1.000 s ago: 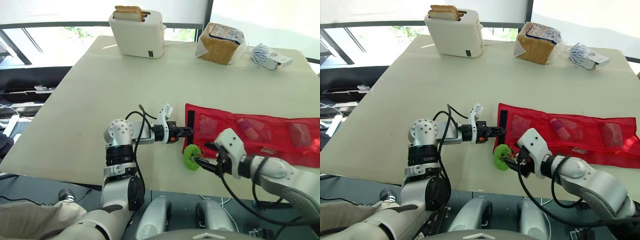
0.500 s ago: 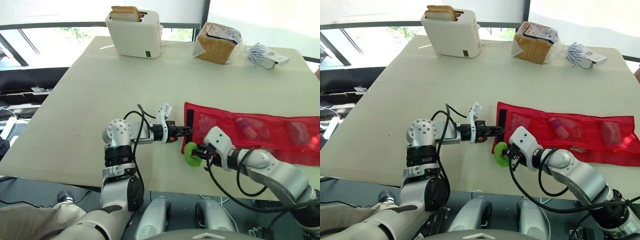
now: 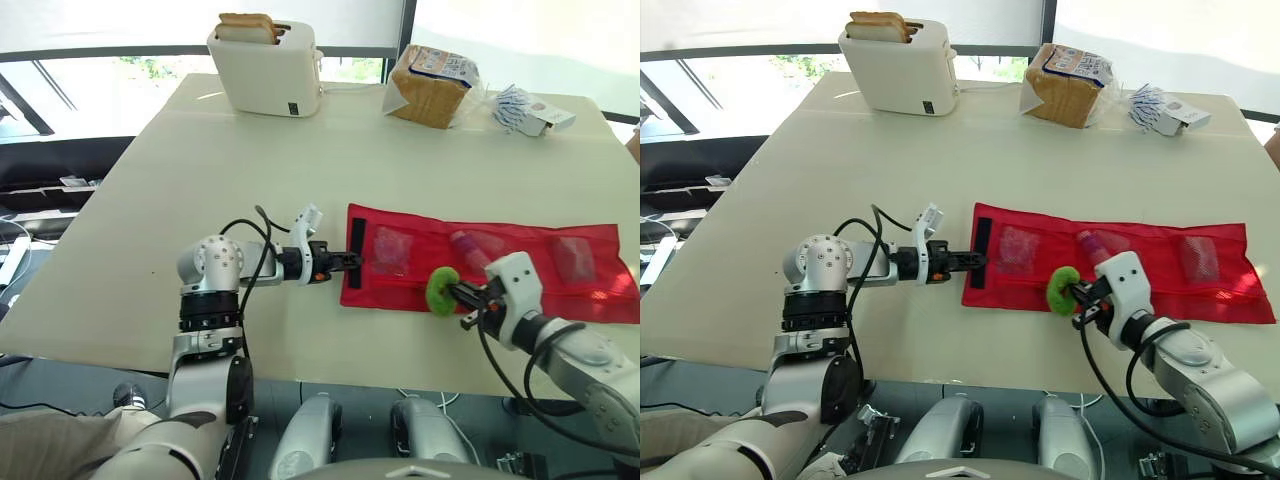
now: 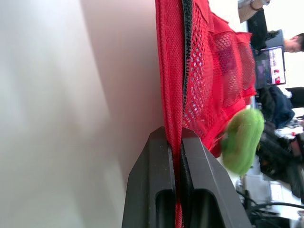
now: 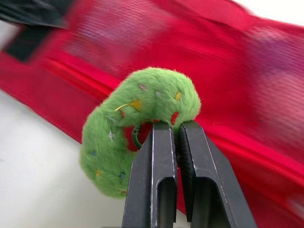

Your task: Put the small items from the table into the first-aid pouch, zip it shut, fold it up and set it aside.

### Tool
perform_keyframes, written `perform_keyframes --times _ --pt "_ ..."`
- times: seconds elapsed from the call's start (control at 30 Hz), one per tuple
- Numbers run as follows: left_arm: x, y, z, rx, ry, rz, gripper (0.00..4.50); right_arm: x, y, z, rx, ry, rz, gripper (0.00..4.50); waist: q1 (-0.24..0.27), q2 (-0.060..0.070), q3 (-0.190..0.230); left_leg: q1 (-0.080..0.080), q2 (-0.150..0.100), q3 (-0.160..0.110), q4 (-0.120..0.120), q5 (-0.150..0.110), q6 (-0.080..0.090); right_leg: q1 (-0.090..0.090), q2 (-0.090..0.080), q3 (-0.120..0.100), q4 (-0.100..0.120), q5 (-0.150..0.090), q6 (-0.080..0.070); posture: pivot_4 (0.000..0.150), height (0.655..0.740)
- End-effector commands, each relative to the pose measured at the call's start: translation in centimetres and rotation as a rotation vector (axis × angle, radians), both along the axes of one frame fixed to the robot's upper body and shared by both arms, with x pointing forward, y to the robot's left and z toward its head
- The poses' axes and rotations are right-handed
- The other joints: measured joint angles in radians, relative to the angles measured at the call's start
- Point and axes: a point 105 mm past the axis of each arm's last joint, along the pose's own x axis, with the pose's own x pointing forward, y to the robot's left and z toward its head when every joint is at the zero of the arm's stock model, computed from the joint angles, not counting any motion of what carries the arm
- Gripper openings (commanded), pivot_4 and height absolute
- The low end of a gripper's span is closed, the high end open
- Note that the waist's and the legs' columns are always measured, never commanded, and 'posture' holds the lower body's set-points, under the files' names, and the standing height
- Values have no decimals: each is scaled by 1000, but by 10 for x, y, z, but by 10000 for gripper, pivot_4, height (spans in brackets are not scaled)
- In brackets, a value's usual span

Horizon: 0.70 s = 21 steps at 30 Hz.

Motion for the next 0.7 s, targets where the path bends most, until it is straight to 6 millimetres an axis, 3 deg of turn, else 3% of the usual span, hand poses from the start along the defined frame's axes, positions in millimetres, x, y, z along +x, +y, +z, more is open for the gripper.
perform_keyframes --times 0.03,0.17,0.27,0.43,0.7 --pt "16 33 7 47 -75 84 0 3 -67 22 -144 -74 -270 549 0 0 0 0 0 0 0 0 0 0 0 0 0 0 0 1500 7400" --pt "29 64 9 100 -111 158 0 -5 -125 36 -269 -75 -514 549 3 0 0 0 0 0 0 0 0 0 0 0 0 0 0 1500 7400" --pt "37 86 12 135 -136 208 0 -10 -149 45 -316 -68 -612 549 2 0 0 0 0 0 0 0 0 0 0 0 0 0 0 1500 7400" --pt "43 102 17 163 -156 246 0 -6 -148 48 -324 -47 -594 549 -7 1 0 1 1 1 -1 0 0 0 0 1 0 0 0 1500 7400" --pt "45 109 20 175 -175 275 0 -2 -143 41 -312 -16 -555 549 -4 1 0 0 1 1 -1 0 1 0 -1 1 0 0 0 1500 7400"
